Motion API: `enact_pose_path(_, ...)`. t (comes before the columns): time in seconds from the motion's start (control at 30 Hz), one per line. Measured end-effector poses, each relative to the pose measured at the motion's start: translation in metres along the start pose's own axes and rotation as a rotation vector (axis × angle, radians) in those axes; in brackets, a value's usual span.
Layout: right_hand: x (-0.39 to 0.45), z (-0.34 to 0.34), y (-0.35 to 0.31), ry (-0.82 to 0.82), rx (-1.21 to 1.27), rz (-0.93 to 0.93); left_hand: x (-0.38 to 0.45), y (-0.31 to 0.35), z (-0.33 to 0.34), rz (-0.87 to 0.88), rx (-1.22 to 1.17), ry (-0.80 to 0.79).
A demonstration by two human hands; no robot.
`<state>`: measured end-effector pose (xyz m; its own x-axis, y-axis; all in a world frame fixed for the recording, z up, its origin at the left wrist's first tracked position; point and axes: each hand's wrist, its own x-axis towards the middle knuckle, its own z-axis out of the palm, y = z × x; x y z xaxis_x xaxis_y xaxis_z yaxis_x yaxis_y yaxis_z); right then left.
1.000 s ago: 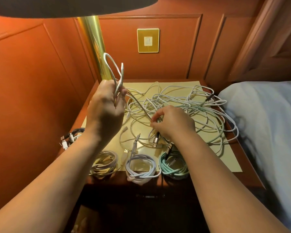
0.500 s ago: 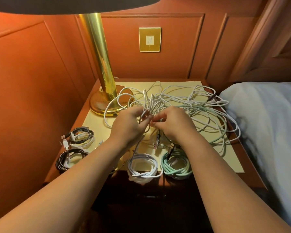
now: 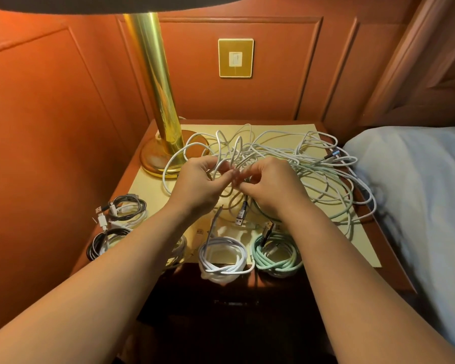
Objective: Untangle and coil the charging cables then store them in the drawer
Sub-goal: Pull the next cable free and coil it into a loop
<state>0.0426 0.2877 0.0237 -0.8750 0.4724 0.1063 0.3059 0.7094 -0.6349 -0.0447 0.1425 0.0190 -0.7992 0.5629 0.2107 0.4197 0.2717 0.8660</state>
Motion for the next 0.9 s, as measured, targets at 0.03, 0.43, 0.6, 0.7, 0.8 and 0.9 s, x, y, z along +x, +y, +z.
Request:
enact_pose_path(0.03, 0.000, -0.001, 0.000, 0.012, -0.012, 0.004, 0.000, 0.001, -0.001, -0.001, -0.013, 0.007)
enact_pose_path(0.43, -0.003, 0.000, -0.003, -0.046, -0.275, 0.107, -0.005, 0.032, -0.026, 0.037, -0.345, 0.240)
enact_pose_path(0.6, -0.002, 0.003, 0.000, -0.080, -0.225, 0.094, -0.002, 0.029, -0.039, -0.006, -0.316, 0.296)
enact_pose_path(0.7, 0.000, 0.004, 0.003, -0.111, -0.082, 0.117, -0.001, 0.025, -0.034, -0.039, -0.259, 0.187)
enact_pose_path(0.8, 0.003, 0.004, 0.006, -0.103, 0.064, 0.144, -0.006, 0.017, -0.025, -0.016, -0.030, -0.010)
enact_pose_path(0.9, 0.005, 0.006, 0.009, -0.067, 0.164, 0.130, -0.008, 0.004, -0.016, 0.049, 0.115, -0.082)
